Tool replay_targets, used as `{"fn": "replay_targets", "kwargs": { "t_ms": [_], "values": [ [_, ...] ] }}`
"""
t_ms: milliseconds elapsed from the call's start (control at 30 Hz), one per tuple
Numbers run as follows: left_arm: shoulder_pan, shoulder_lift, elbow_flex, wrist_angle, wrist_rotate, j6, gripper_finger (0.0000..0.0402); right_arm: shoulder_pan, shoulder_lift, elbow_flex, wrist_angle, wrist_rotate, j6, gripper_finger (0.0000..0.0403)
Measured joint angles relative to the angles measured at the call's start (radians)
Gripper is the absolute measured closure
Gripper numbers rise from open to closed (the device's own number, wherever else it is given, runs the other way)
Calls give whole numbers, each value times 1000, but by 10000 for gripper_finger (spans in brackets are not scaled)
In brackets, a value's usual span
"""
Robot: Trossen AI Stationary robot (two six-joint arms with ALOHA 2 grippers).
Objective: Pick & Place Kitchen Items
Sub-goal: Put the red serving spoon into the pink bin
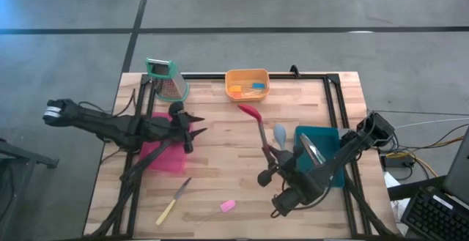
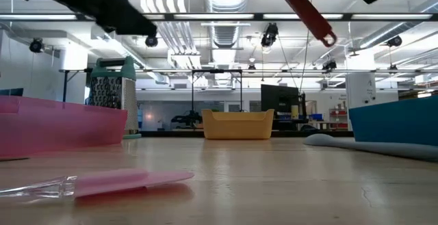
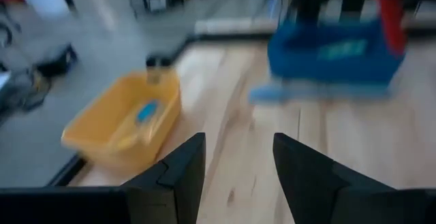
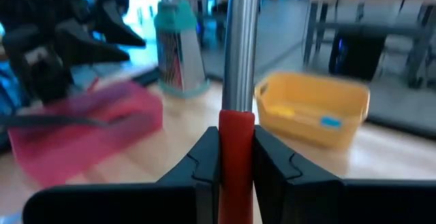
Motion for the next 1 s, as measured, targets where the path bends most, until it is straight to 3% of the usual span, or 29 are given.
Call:
{"fn": "replay_targets", "kwargs": {
  "t_ms": [133, 233, 333, 533, 767, 1000],
  "values": [
    [0, 11, -75, 302, 58, 42, 225, 0, 0, -1, 81, 106, -89, 360],
    [0, 37, -109, 476, 168, 66, 225, 0, 0, -6, 164, 169, -174, 360],
    [0, 74, -116, 583, 249, 94, 225, -1, 0, -7, 227, 175, -234, 360],
    [0, 194, -103, 770, 264, 125, 225, -11, 3, -8, 282, 178, -300, 360],
    [0, 371, 29, 855, 391, 126, 225, -16, 5, -8, 283, 177, -310, 360],
    [3, 550, 197, 851, 398, 155, 225, -11, 5, -8, 289, 177, -331, 360]
  ]
}}
